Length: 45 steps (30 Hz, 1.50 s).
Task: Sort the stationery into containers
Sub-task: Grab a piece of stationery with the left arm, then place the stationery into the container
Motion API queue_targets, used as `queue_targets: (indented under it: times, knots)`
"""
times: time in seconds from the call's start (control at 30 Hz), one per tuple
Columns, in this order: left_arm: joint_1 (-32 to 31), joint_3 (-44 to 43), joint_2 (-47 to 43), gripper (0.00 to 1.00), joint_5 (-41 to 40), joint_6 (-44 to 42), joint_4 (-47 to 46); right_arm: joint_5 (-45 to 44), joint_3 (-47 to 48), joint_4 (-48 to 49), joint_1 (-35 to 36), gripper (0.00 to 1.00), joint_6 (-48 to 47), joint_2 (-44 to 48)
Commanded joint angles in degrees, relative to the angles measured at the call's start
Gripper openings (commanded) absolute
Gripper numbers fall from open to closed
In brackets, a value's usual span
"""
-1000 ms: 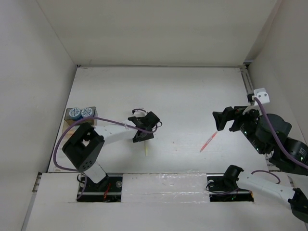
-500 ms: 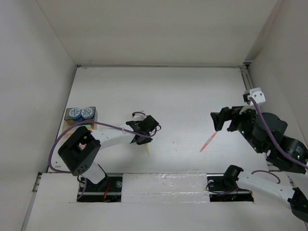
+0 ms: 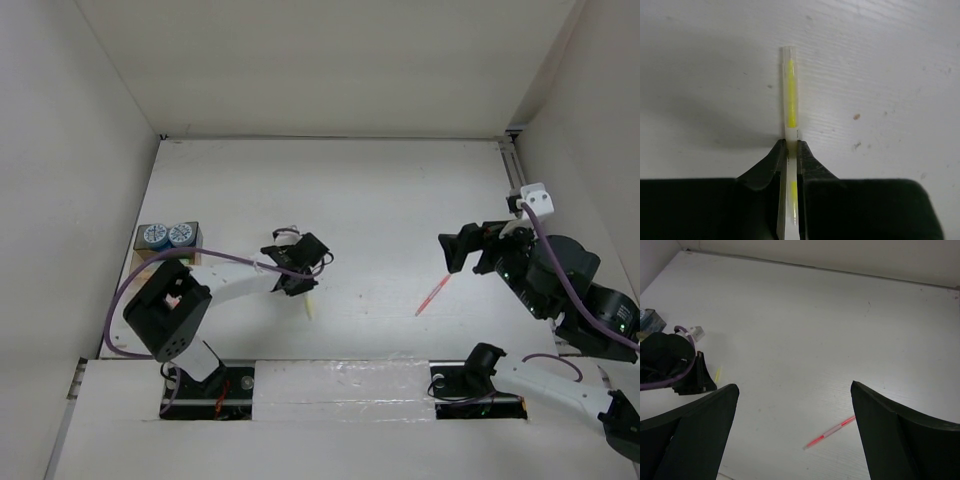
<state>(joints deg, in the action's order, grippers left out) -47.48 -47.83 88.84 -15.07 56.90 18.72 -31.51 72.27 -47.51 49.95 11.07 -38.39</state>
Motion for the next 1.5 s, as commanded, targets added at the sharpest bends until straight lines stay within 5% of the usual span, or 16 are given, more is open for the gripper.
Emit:
queue_targets:
  times: [0.0,0.17,0.3,0.53,0.6,1.47]
  knots:
    - [4.7,-3.7,-4.0,0.0,-4.6,2.3,7.6,0.2,0.2,2.4,0.4,1.0,-0.8,0.8]
    - [13.5,-8.1,-12.0,0.0,-9.2,3.5,13.6,0.7,0.2,1.8,0.4,1.0,-1.3,1.3]
    - [28.4,-6.6,-20.0,0.0,-7.6,-0.5,15.3,1.4,-0.4,1.3,0.4,1.0,-1.3,2.7]
    - [71.7,-3.6,-35.3,0.0,5.6,-13.9,16.0,1.9,-1.5,2.4,1.5,1.0,-1.8,3.2]
    - [77.2,-3.6,-35.8,0.0,7.1,-15.2,16.0,1.9,-1.5,2.4,2.2,1.0,-1.8,3.2]
    - [80.4,-1.2,-32.5,0.0,-2.3,-0.5,26.4,0.7,-1.0,3.6,7.1,1.0,-2.4,3.7]
